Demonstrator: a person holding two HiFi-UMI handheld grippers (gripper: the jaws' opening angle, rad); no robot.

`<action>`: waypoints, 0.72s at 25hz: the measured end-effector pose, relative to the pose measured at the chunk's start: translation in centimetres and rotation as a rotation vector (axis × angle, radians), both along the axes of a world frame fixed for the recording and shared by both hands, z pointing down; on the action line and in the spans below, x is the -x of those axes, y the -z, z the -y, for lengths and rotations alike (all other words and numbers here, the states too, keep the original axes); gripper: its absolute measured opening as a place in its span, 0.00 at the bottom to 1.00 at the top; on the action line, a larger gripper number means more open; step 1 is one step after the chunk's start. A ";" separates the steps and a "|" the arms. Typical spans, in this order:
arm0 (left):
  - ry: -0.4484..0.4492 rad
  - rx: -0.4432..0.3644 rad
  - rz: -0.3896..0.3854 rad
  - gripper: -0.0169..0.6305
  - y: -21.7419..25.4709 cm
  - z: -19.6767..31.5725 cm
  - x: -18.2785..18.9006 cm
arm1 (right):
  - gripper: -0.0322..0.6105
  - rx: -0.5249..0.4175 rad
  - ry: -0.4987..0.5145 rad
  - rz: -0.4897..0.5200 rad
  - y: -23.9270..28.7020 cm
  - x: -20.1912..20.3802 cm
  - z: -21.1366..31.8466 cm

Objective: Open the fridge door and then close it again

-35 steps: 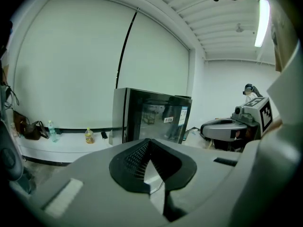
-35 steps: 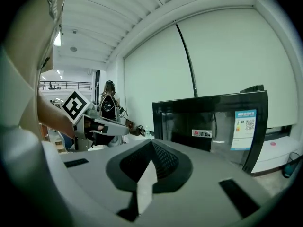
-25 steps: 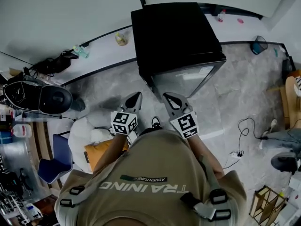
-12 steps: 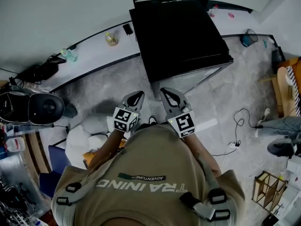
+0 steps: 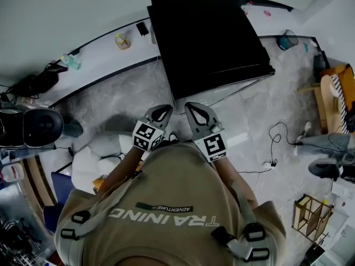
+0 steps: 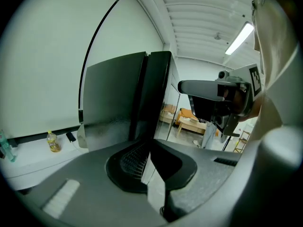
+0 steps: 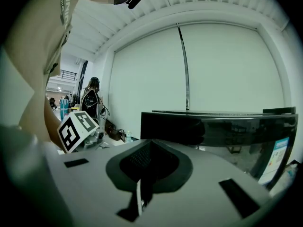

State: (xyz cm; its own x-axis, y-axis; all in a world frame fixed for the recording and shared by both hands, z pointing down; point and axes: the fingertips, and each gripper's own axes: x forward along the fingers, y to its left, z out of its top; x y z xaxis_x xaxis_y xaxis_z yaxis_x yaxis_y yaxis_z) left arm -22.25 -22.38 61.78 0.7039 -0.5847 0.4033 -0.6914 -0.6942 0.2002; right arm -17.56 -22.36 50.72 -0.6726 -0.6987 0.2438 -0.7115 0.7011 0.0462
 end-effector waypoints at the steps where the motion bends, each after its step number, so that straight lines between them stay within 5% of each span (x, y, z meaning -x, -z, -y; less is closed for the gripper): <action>1: -0.017 0.008 -0.004 0.03 -0.2 0.0 -0.2 | 0.04 -0.002 -0.003 0.000 0.0 0.0 0.1; 4: -0.057 0.015 -0.006 0.11 -0.9 0.2 -0.8 | 0.04 0.007 -0.004 -0.003 -0.5 0.1 0.2; 18: -0.139 0.014 0.010 0.11 -2.2 1.0 -2.3 | 0.04 0.032 -0.022 -0.050 -1.1 -0.3 0.1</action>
State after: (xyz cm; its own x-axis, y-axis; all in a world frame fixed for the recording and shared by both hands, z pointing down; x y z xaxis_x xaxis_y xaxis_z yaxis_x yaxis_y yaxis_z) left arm -19.97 -23.41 63.94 0.7733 -0.4765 0.4184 -0.5911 -0.7804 0.2038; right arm -17.28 -22.47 51.80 -0.6441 -0.7040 0.2991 -0.7238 0.6874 0.0593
